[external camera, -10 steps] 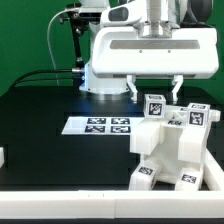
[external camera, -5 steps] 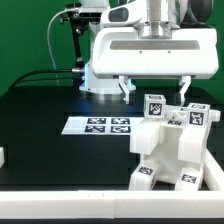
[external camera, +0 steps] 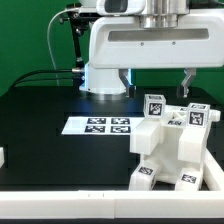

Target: Assemble chair

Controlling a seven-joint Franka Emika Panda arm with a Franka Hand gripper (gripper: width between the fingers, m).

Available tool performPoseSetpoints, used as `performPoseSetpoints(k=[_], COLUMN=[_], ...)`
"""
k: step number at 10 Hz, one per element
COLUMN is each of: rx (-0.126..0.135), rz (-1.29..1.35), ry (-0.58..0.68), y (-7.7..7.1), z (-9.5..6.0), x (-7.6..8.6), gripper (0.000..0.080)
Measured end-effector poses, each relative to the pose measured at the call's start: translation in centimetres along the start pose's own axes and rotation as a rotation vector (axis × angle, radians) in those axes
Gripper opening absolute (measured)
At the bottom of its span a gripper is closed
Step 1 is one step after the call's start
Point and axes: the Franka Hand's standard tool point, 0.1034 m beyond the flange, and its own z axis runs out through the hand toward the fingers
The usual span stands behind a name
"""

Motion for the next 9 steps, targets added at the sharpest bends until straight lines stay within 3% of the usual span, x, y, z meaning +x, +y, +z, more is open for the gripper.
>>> performPoseSetpoints(k=[2, 5, 6, 7, 8, 9], rx=[-0.008, -0.011, -0.012, -0.013, -0.016, -0.019], rz=[0.001, 0.017, 0.037, 0.075, 0.139, 0.213], ry=[-0.093, -0.073, -0.073, -0.073, -0.073, -0.072], y=[0.07, 0.18, 0.18, 0.16, 0.14, 0.14], z=[0.79, 1.03, 1.05, 1.06, 1.06, 1.07], x=[-0.63, -0.31, -0.32, -0.32, -0.32, -0.33], gripper=[0.0648, 0.0643, 0.0484, 0.0484, 0.0302, 0.028])
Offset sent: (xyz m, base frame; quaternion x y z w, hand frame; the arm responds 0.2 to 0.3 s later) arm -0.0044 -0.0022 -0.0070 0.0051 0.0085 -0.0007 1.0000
